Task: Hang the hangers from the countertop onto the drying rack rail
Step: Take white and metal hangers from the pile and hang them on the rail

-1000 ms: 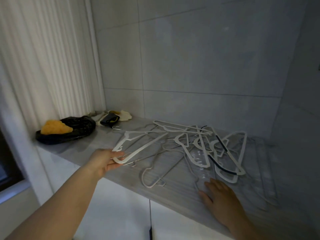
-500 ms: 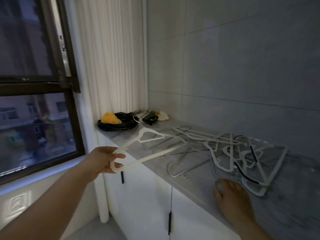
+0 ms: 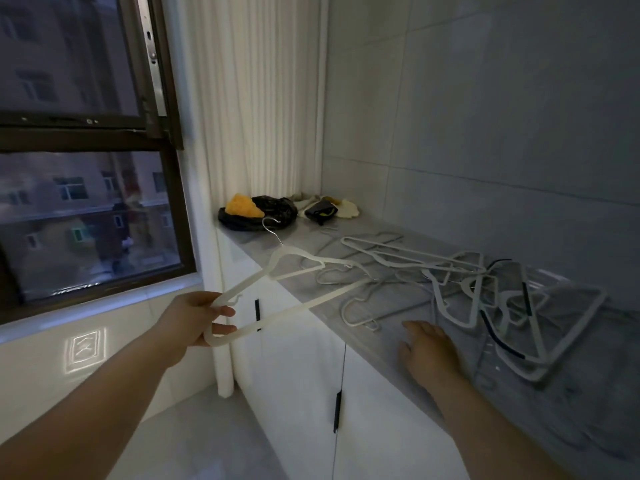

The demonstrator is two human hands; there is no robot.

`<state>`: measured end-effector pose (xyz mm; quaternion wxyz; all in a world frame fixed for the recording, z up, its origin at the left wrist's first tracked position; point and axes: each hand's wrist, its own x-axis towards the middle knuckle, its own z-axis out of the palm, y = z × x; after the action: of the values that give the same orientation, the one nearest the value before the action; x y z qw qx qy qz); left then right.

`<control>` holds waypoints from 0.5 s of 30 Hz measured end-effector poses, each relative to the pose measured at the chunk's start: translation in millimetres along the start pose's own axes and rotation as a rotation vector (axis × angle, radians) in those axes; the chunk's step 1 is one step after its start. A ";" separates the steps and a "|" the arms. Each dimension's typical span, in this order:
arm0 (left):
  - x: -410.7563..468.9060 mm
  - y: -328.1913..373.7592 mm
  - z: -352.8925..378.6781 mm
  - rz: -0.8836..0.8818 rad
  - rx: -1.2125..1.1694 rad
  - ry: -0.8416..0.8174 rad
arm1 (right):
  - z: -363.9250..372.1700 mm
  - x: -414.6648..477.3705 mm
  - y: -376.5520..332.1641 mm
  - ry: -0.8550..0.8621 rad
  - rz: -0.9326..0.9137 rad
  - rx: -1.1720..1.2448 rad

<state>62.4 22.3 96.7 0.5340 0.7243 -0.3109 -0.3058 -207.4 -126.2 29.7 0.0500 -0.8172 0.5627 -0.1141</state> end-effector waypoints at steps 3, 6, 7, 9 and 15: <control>13.8 -11.2 0.6 -0.028 -0.097 0.029 | -2.3 27.8 -4.4 -0.012 -0.014 -0.002; 28.4 -20.7 -1.2 -0.054 -0.152 0.038 | -2.7 61.0 -13.9 -0.064 -0.027 0.032; 33.6 -22.7 -2.2 -0.056 -0.162 0.035 | -3.0 71.9 -19.0 -0.086 -0.023 0.035; 45.8 -27.7 -5.5 -0.060 -0.174 0.032 | -2.1 90.9 -30.8 -0.114 -0.004 0.034; 75.7 -42.3 -20.6 -0.109 -0.214 0.032 | 14.1 138.9 -52.0 -0.150 0.010 0.041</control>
<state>130.5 -14.5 52.6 0.5958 0.6839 -0.2278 -0.3542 -109.4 -237.4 45.0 0.1093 -0.8196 0.5589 -0.0636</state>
